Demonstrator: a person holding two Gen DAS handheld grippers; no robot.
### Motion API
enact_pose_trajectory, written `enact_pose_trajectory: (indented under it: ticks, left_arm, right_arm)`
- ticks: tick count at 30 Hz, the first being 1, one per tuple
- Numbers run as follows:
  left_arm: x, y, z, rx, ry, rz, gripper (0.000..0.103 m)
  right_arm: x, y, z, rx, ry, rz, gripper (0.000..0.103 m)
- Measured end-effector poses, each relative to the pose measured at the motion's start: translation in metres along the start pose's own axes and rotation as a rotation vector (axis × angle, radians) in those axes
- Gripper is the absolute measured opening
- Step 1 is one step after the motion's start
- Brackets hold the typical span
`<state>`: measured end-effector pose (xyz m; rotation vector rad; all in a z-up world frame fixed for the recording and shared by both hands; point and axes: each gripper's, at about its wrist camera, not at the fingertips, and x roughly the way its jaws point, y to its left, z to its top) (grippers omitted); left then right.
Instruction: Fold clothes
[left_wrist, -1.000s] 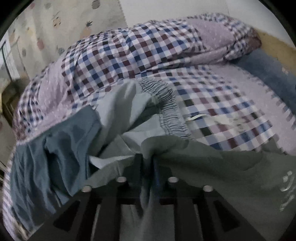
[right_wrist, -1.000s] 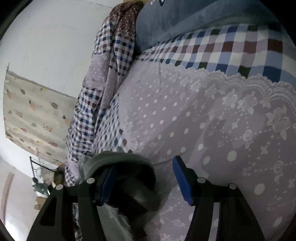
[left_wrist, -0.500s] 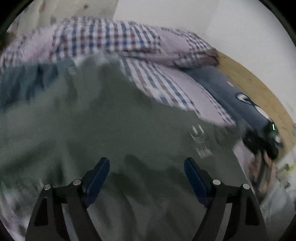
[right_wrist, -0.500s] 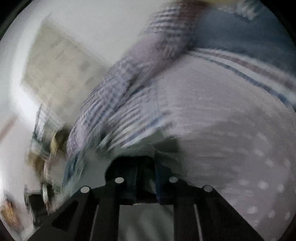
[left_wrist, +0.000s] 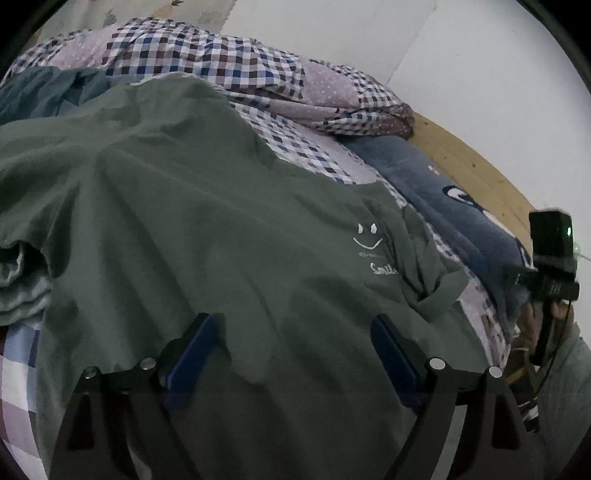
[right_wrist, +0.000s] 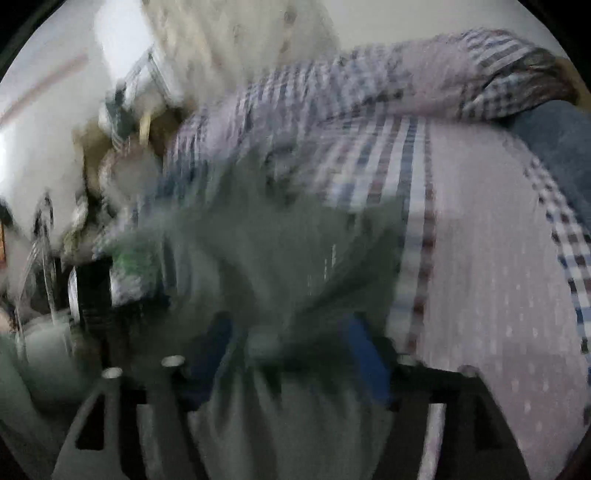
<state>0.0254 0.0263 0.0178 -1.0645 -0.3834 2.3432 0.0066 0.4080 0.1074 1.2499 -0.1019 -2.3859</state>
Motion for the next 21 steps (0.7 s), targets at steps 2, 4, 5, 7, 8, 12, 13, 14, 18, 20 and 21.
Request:
enact_pose_trajectory:
  ticks: [2,4,5,7,8,12,13,14,18,20,21]
  left_arm:
    - [0.0,0.001,0.0,-0.007,0.0,-0.005,0.089]
    - [0.0,0.001,-0.002,-0.009,-0.002,-0.006,0.089]
    - [0.0,0.001,-0.003,-0.009,-0.002,-0.005,0.089]
    - [0.0,0.001,-0.003,-0.013,-0.004,-0.005,0.089]
    - [0.0,0.001,-0.003,-0.014,-0.004,-0.004,0.089]
    - [-0.001,0.001,-0.004,-0.022,-0.006,-0.001,0.089]
    - [-0.001,0.002,-0.004,-0.025,-0.006,-0.003,0.089]
    - [-0.001,0.002,-0.004,-0.029,-0.006,-0.004,0.089]
    - [-0.001,0.004,-0.004,-0.037,-0.008,-0.01,0.089]
    - [-0.001,0.004,-0.003,-0.04,-0.009,-0.013,0.089]
    - [-0.001,0.005,-0.003,-0.042,-0.01,-0.014,0.089]
  right_arm:
    - [0.012,-0.013,0.026,0.054,-0.033,-0.031,0.083]
    - [0.024,-0.025,0.053,0.108,-0.067,-0.061,0.083]
    - [0.03,-0.032,0.066,0.135,-0.083,-0.077,0.083]
    - [0.046,-0.044,0.091,0.168,-0.086,-0.109,0.083]
    - [0.058,-0.05,0.101,0.159,-0.047,-0.128,0.083]
    - [0.101,-0.053,0.121,0.079,0.1,-0.216,0.074]
    - [0.112,-0.053,0.125,0.057,0.136,-0.239,0.055]
    - [0.123,-0.053,0.129,0.036,0.173,-0.261,0.041]
    - [0.144,-0.049,0.138,-0.031,0.232,-0.319,0.002]
    - [0.131,-0.047,0.144,-0.045,0.166,-0.357,0.001]
    - [0.121,-0.047,0.148,-0.045,0.125,-0.387,0.001]
